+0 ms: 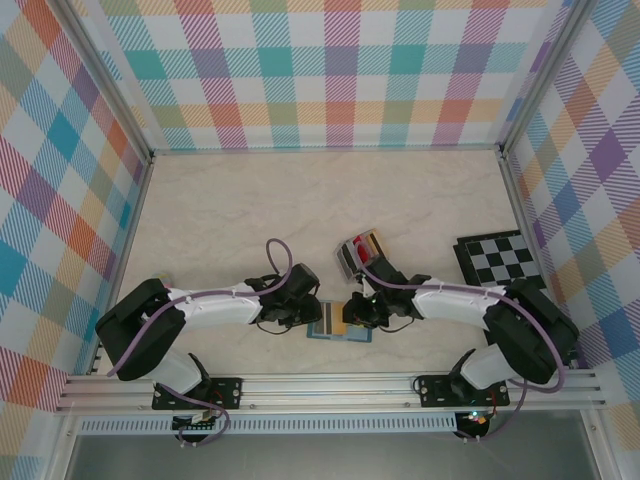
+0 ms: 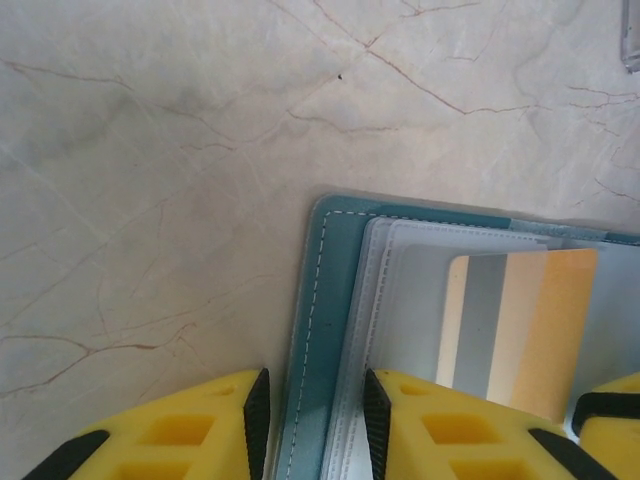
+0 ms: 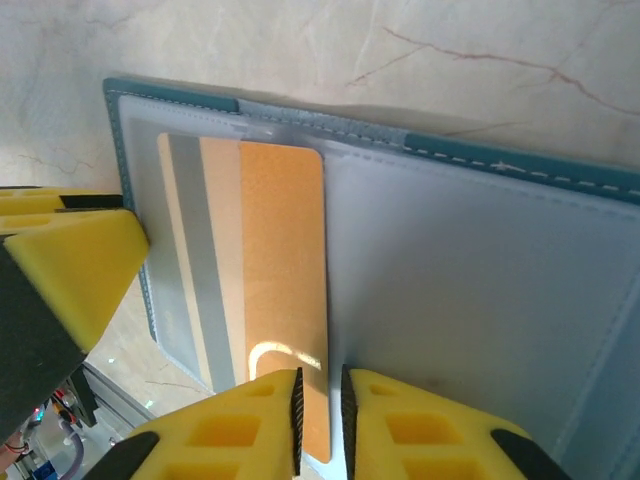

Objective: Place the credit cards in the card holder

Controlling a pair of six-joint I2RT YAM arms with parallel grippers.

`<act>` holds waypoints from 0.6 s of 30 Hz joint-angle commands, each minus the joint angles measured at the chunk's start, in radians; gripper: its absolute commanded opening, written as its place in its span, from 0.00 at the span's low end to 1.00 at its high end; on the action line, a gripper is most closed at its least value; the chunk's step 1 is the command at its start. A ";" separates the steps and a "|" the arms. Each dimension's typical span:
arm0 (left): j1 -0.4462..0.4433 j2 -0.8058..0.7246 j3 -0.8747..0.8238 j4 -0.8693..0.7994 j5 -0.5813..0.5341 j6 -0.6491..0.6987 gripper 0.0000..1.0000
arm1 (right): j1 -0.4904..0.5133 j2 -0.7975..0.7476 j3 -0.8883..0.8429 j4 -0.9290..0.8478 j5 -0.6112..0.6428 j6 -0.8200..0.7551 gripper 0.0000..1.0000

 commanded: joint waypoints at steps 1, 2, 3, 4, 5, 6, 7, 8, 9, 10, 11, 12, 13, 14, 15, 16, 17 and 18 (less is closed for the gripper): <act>-0.005 0.032 -0.028 0.049 0.045 -0.010 0.32 | 0.008 0.033 0.035 0.021 -0.037 -0.009 0.18; -0.005 0.030 -0.027 0.051 0.047 -0.011 0.32 | 0.009 0.040 0.041 0.024 -0.041 -0.007 0.17; -0.007 0.029 -0.029 0.052 0.047 -0.014 0.32 | 0.011 0.045 0.044 0.026 -0.042 -0.008 0.16; -0.007 0.029 -0.030 0.055 0.047 -0.018 0.32 | 0.015 0.046 0.045 0.036 -0.041 -0.006 0.16; -0.007 0.027 -0.033 0.057 0.047 -0.020 0.32 | 0.016 0.046 0.046 0.046 -0.041 -0.001 0.16; -0.008 0.027 -0.035 0.059 0.049 -0.023 0.32 | 0.016 0.049 0.049 0.051 -0.045 0.001 0.16; -0.009 0.026 -0.038 0.063 0.049 -0.027 0.32 | 0.017 0.054 0.057 0.052 -0.051 0.002 0.16; -0.010 0.024 -0.043 0.069 0.050 -0.031 0.32 | 0.017 0.060 0.065 0.052 -0.056 0.006 0.16; -0.010 0.023 -0.045 0.073 0.050 -0.037 0.32 | 0.017 0.064 0.068 0.055 -0.057 0.014 0.16; -0.010 0.021 -0.048 0.078 0.050 -0.044 0.32 | 0.019 0.067 0.069 0.058 -0.054 0.025 0.15; -0.011 0.018 -0.054 0.087 0.052 -0.051 0.32 | 0.019 0.071 0.071 0.060 -0.050 0.040 0.15; -0.011 0.014 -0.058 0.094 0.054 -0.058 0.32 | 0.019 0.074 0.071 0.071 -0.054 0.050 0.15; -0.011 0.011 -0.063 0.103 0.055 -0.068 0.32 | 0.021 0.080 0.073 0.081 -0.061 0.060 0.16; -0.012 0.005 -0.070 0.113 0.057 -0.078 0.32 | 0.024 0.085 0.079 0.076 -0.059 0.070 0.16; -0.013 0.001 -0.074 0.120 0.057 -0.086 0.32 | 0.028 0.089 0.085 0.072 -0.056 0.072 0.16; -0.013 -0.003 -0.078 0.126 0.057 -0.093 0.32 | 0.032 0.094 0.090 0.073 -0.055 0.073 0.16; -0.013 -0.006 -0.081 0.129 0.056 -0.097 0.32 | 0.035 0.099 0.097 0.071 -0.054 0.072 0.16; -0.014 -0.009 -0.084 0.134 0.056 -0.101 0.32 | 0.038 0.103 0.101 0.074 -0.057 0.067 0.16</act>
